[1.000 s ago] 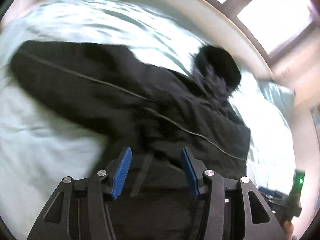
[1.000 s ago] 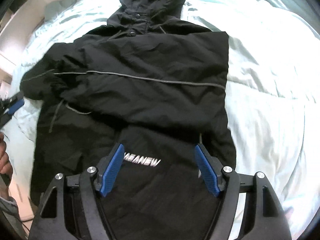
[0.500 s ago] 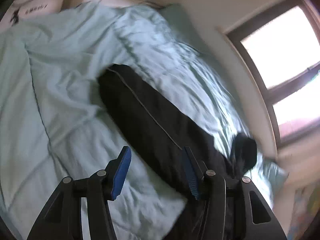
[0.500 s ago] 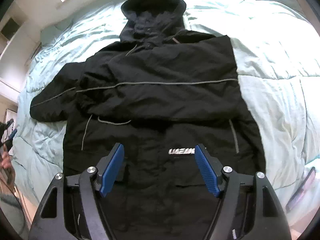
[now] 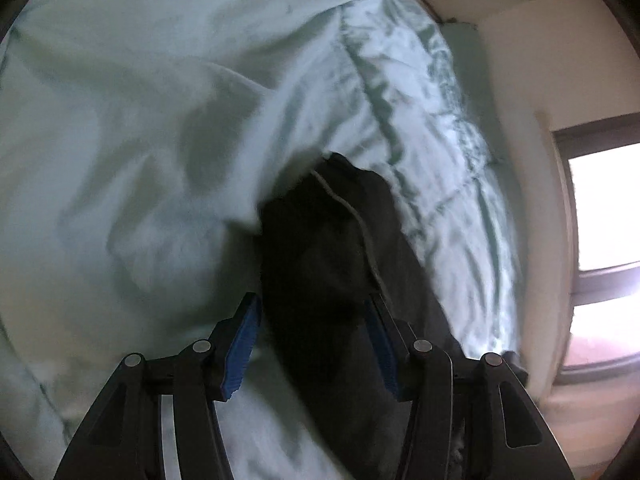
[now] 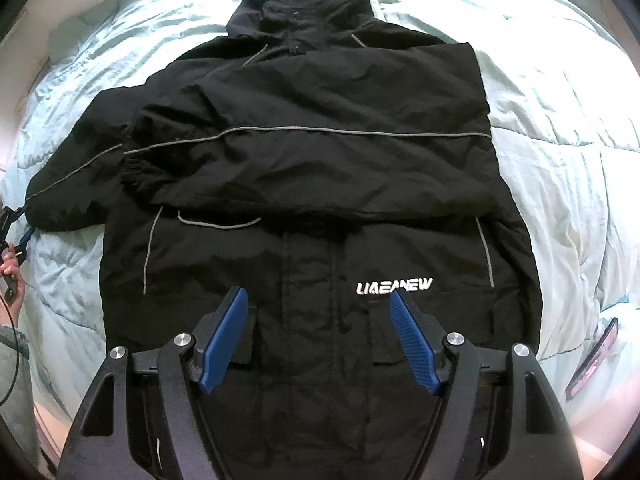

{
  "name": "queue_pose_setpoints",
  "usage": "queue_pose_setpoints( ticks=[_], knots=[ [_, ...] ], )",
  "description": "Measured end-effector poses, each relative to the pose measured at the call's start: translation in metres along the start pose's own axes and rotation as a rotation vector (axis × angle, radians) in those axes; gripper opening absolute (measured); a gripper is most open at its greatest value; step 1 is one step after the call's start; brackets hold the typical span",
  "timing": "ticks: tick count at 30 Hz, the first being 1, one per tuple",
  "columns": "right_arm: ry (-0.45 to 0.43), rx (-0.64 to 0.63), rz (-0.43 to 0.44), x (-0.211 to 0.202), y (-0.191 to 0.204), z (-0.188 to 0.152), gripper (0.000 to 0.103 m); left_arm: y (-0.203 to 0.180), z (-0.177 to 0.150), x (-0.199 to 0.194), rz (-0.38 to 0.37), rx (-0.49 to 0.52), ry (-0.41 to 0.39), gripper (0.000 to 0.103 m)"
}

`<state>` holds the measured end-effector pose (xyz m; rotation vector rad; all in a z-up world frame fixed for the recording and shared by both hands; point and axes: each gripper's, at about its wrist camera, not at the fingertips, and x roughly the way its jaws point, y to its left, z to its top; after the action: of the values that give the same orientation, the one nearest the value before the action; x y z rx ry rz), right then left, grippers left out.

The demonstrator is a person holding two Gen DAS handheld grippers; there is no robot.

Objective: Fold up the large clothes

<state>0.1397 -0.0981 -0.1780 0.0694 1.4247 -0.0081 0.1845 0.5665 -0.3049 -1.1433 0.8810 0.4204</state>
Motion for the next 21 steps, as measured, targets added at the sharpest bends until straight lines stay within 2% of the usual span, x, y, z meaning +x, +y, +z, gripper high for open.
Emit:
queue_pose_setpoints(
  ticks=[4, 7, 8, 10, 11, 14, 18, 21],
  knots=[
    [0.019, -0.024, 0.004, 0.009, 0.015, 0.009, 0.077, 0.007, 0.007, 0.019, -0.026, -0.023, 0.009, 0.055],
    [0.036, -0.057, 0.006, 0.017, 0.027, 0.013, 0.077, 0.003, 0.006, 0.022, -0.039, 0.006, -0.002, 0.053],
    [0.041, -0.067, 0.004, 0.02, 0.031, 0.014, 0.077, -0.002, 0.004, 0.02, -0.039, 0.043, -0.018, 0.039],
    [0.052, -0.085, 0.01, 0.025, 0.037, 0.016, 0.077, -0.011, 0.0, 0.015, -0.043, 0.093, -0.032, 0.023],
    [0.055, -0.09, 0.014, 0.027, 0.038, 0.017, 0.077, -0.017, -0.003, 0.008, -0.041, 0.128, -0.051, 0.02],
    [0.062, -0.106, 0.029, 0.032, 0.044, 0.019, 0.077, -0.039, -0.016, -0.02, -0.068, 0.223, -0.1, 0.015],
    [0.055, -0.119, 0.059, 0.034, 0.045, 0.022, 0.077, -0.072, -0.038, -0.055, -0.118, 0.34, -0.133, 0.014],
    [0.045, -0.127, 0.084, 0.032, 0.043, 0.023, 0.077, -0.115, -0.072, -0.078, -0.159, 0.48, -0.131, 0.014]
  ],
)
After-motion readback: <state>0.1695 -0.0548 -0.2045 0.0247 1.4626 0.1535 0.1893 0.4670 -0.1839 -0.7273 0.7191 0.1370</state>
